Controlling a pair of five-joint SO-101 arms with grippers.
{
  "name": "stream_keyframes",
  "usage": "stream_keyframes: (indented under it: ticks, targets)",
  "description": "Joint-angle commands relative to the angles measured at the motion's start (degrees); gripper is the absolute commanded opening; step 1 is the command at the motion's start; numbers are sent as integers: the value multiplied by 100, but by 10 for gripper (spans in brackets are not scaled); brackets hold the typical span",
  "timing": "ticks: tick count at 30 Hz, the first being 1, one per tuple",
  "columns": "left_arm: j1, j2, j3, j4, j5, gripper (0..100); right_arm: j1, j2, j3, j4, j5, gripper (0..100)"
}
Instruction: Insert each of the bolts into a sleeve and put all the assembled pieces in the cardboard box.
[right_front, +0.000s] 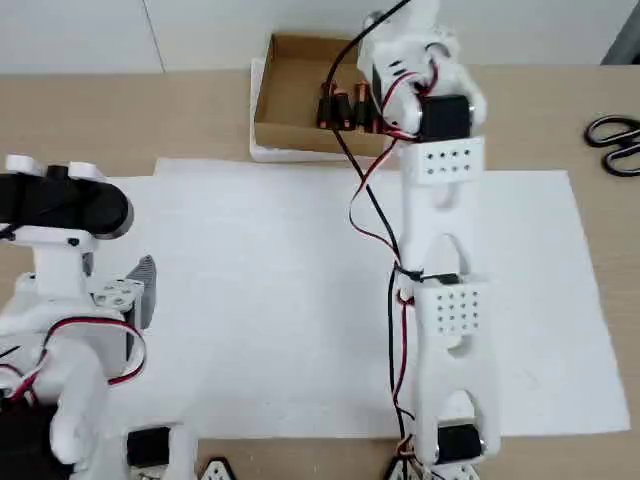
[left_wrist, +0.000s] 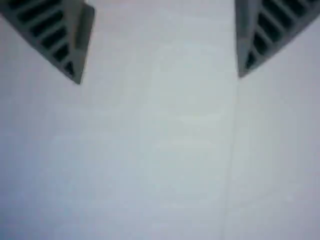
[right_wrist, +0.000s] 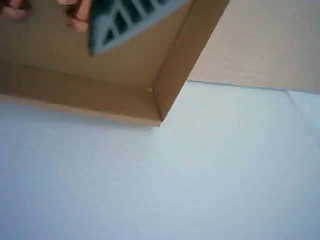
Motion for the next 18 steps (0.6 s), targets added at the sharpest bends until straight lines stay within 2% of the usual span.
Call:
stream_keyframes:
  ticks: [1, 5, 9, 14, 18]
  targets:
    - [-18, -62, -602, 79, 0, 190, -48, -1587, -290, 813, -18, 170]
    - [0, -62, -1481, 88, 0, 190, -22, -2633, -290, 1675, -18, 170]
    - [0, -62, -1622, 88, 9, 190, -22, -3495, -290, 2536, -18, 171]
    - [0, -132, -1622, 97, 18, 190, 163, -4365, -237, 2589, -9, 170]
    - [-18, -712, -1613, 105, 281, 190, 444, -5095, 149, 2624, 0, 170]
